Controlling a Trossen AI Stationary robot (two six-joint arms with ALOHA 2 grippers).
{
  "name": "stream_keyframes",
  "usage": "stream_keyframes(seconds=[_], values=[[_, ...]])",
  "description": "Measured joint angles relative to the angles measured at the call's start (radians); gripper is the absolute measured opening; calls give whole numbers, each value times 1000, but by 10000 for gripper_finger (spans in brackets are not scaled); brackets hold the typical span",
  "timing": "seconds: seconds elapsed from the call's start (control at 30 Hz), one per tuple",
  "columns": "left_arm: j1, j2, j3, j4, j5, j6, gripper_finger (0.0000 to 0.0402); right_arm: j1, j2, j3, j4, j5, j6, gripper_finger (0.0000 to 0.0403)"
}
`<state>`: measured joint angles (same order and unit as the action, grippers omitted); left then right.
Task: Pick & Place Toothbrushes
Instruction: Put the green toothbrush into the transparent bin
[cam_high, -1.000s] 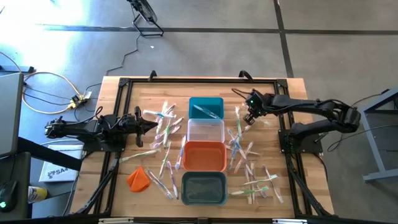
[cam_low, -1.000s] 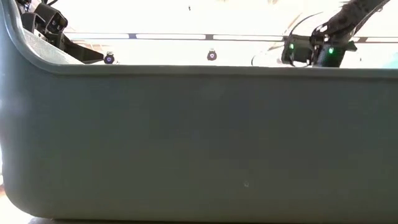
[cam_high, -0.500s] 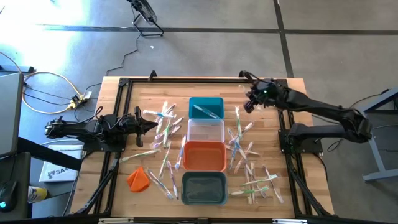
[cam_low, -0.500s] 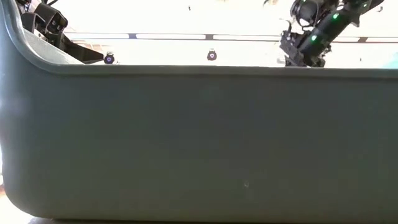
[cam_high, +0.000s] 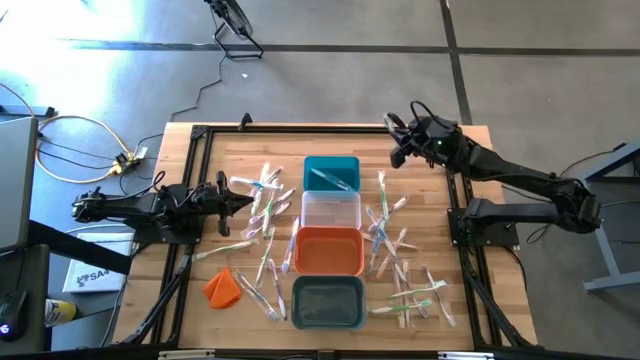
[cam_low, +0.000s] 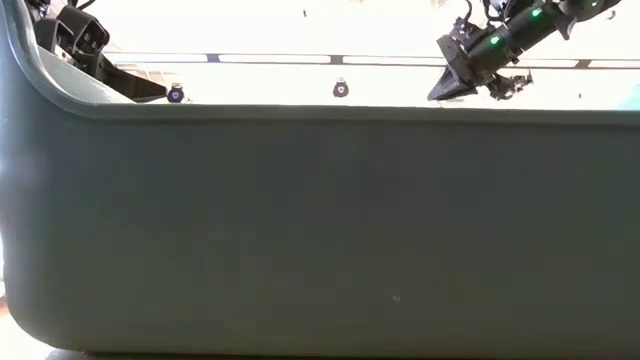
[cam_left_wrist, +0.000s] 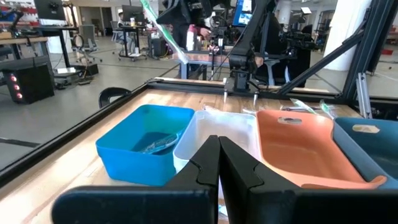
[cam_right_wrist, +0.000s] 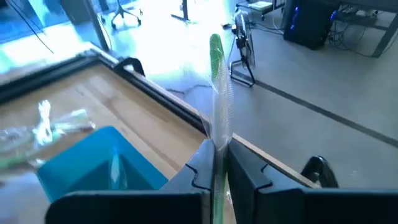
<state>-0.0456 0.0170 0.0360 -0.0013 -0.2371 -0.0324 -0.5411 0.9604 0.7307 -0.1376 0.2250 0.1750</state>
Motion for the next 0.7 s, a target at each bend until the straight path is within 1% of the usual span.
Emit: stream_keyframes(seconds=[0.07,0.17,0.23,0.3,0.47,0.7], values=[[0,0,0,0,0,0,1,0,0,0,34,-41,2,15],[0,0,0,0,0,0,1,3,0,0,84,-145,-24,15],[0,0,0,0,0,0,1,20,6,0,118,-209,-46,15],[0,0,0,0,0,0,1,48,17,0,148,-241,-65,15],[0,0,0,0,0,0,1,148,52,1,207,-252,-71,15],[0,0,0,1,0,0,1,319,147,1,320,-244,-64,15]])
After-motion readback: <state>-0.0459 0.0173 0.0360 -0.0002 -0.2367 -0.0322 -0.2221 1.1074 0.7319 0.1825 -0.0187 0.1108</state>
